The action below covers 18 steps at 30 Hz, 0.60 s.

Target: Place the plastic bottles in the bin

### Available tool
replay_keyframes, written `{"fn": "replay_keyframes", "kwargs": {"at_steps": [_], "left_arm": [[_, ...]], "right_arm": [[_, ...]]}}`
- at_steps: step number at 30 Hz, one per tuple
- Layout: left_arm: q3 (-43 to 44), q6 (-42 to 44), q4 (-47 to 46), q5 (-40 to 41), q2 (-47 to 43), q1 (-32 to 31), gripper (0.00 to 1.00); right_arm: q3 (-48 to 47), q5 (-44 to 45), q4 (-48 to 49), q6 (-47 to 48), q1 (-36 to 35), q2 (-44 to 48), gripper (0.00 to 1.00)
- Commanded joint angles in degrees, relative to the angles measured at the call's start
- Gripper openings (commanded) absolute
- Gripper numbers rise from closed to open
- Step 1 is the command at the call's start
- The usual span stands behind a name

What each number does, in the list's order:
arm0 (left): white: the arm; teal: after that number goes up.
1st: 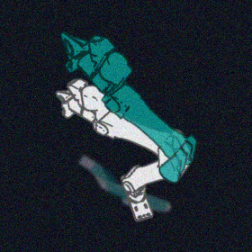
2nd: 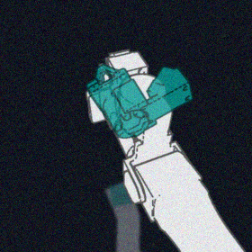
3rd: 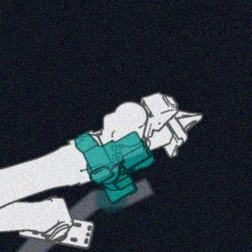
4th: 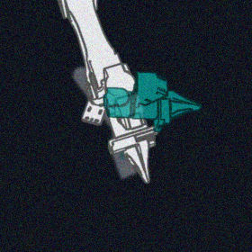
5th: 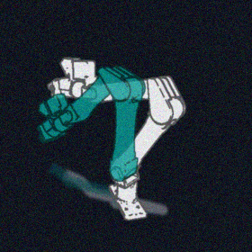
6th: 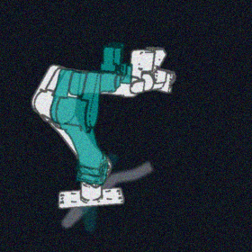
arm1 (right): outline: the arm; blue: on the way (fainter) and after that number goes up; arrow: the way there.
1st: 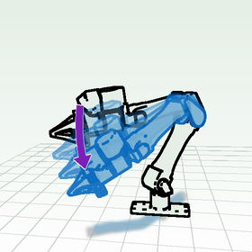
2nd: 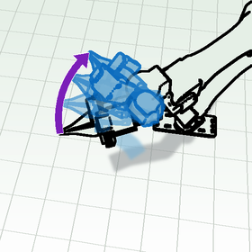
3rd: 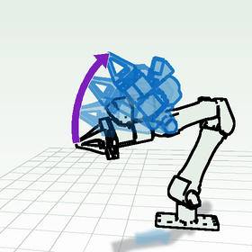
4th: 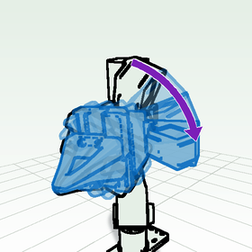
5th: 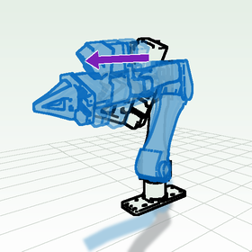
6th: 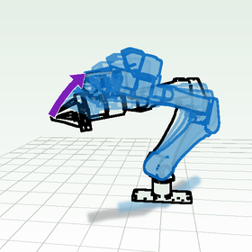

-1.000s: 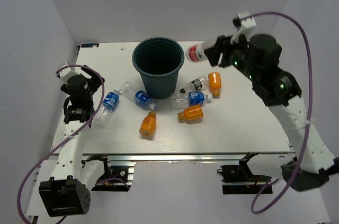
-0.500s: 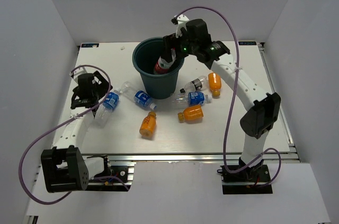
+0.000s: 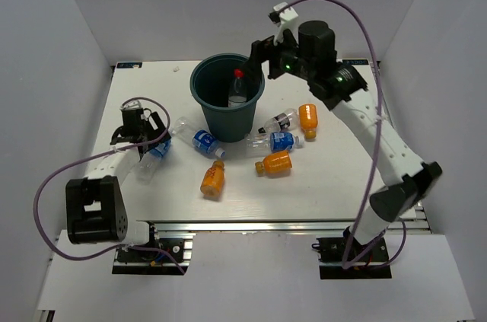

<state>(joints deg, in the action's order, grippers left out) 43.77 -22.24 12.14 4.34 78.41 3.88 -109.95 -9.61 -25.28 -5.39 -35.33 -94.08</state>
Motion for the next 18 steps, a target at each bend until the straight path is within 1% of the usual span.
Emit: {"fn": "replay_keyframes", "kwargs": {"at_steps": [1, 2, 3, 5, 6, 8, 10, 11, 13, 14, 17, 18], "left_arm": [[1.67, 2.46, -0.01, -3.46, 3.57, -0.28, 0.98], [2.19, 2.38, 0.42, -3.89, 4.46, -0.19, 0.98], [2.63, 2.46, 0.77, -4.25, 5.25, -0.19, 0.98], [3.07, 2.9, 1.13, -4.25, 7.36, -0.28, 0.98], [3.51, 2.82, 1.48, -5.82, 7.89, -0.28, 0.98], [3.69, 2.47, 1.74, -5.92, 8.95, -0.28, 0.93], [3.78, 2.11, 1.75, -6.18, 8.86, -0.19, 0.85], [3.78, 2.03, 2.01, -6.45, 8.43, -0.19, 0.76], [3.78, 1.68, 2.27, -6.71, 7.29, -0.28, 0.67], [3.87, 1.41, 2.97, -6.36, 5.72, -0.28, 0.6], [4.31, 0.1, 4.73, -2.51, 2.55, -0.28, 0.54], [4.22, -1.21, 4.47, -1.71, -0.16, -0.28, 0.49]], "right_arm": [[7.18, 1.07, 3.65, 1.08, 0.26, 7.67, 0.89], [11.64, 1.6, 4.09, 1.34, 0.35, 9.34, 0.89], [13.86, 2.83, 4.53, 1.43, 0.44, 12.58, 0.89], [18.52, 3.8, 6.72, 1.78, 0.44, 15.84, 0.89], [23.24, 4.33, 7.6, 1.7, 0.53, 19.17, 0.89], [27.58, 6.96, 9.36, 1.08, 0.61, 22.26, 0.89], [33.55, 9.69, 10.24, -0.67, 0.79, 26.48, 0.89], [35.4, 11.78, 11.38, -1.29, 0.88, 29.19, 0.89], [40.66, 14.87, 12.44, -3.22, 1.05, 31.5, 0.89], [42.0, 15.4, 12.79, -3.75, 1.05, 33.33, 0.89], [46.22, 17.07, 12.97, -5.51, 1.14, 35.72, 0.89], [47.1, 18.12, 12.97, -5.77, 1.14, 36.77, 0.89]]}}
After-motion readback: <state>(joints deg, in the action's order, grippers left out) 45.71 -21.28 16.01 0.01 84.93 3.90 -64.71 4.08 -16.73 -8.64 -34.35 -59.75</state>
